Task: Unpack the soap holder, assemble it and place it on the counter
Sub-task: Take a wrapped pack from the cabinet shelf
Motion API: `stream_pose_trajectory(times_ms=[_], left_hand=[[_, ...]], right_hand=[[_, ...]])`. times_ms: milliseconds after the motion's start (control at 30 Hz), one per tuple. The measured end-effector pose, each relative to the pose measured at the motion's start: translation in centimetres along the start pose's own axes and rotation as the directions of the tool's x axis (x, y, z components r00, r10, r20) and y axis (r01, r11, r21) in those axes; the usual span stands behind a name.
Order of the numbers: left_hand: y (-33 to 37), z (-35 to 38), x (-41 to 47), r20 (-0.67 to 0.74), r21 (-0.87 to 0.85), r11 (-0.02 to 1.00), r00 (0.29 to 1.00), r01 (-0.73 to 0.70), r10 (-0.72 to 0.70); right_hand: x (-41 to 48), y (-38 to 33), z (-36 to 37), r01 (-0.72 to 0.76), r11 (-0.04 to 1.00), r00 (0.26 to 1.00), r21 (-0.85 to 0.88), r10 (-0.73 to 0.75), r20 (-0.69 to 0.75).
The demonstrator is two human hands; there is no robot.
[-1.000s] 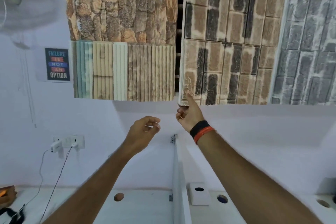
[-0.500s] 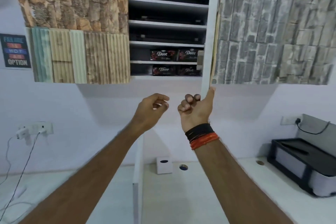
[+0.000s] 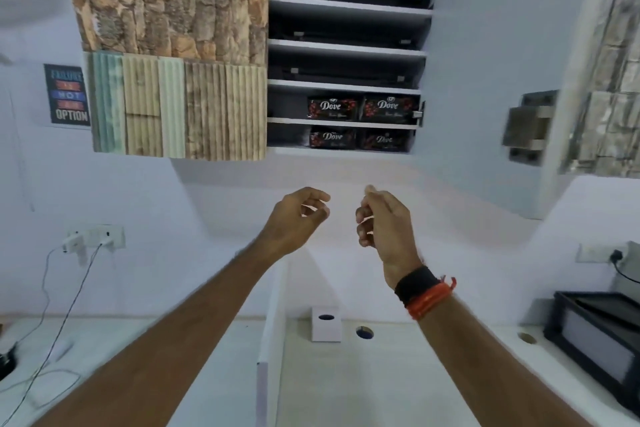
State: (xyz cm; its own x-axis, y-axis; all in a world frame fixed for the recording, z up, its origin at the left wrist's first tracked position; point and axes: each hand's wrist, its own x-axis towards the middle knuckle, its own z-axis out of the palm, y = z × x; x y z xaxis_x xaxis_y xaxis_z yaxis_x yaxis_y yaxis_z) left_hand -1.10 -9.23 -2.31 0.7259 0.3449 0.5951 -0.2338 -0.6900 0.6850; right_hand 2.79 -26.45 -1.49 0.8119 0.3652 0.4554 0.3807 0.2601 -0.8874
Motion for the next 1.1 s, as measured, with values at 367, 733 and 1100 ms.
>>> stream_pose_trajectory(times_ms=[367,733,1100], left_hand=[[-9.2,-1.4,10.3,-0.050,-0.237,0.965,0.990,0.115,-0.130],[-14.0,-0.2,15.7,0.016,-0.243,0.959,0.989,0.147,-0.148],[-14.6,0.3,16.1,0.010,-0.240,0.949,0.978,0.203,-0.207]], right_hand=[[20.4,3.6,1.4,0.346,0.468,0.932,-0.813,-0.272,0.240],[30.3,5.3,4.2,0.443,0.062,0.877,-0.894,-0.235,0.418],[33.2,5.8,6.0,0.416,0.069,0.893,-0.907,-0.220,0.393]])
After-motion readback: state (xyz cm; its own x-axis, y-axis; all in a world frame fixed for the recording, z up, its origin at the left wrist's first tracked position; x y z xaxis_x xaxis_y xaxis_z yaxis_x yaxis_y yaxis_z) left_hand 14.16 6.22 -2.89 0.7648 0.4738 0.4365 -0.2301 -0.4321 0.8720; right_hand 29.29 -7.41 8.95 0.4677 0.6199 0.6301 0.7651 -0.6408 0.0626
